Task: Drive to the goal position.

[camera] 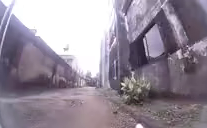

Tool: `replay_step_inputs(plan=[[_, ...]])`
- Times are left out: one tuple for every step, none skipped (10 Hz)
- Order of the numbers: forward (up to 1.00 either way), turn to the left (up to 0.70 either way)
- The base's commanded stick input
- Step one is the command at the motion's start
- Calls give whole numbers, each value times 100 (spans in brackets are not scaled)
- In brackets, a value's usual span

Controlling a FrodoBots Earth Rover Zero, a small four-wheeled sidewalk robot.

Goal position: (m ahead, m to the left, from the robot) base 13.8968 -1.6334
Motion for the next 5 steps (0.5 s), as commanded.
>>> replay_step_inputs(plan=[[100, 0], [100, 0], [100, 0], [100, 0], [100, 0]])
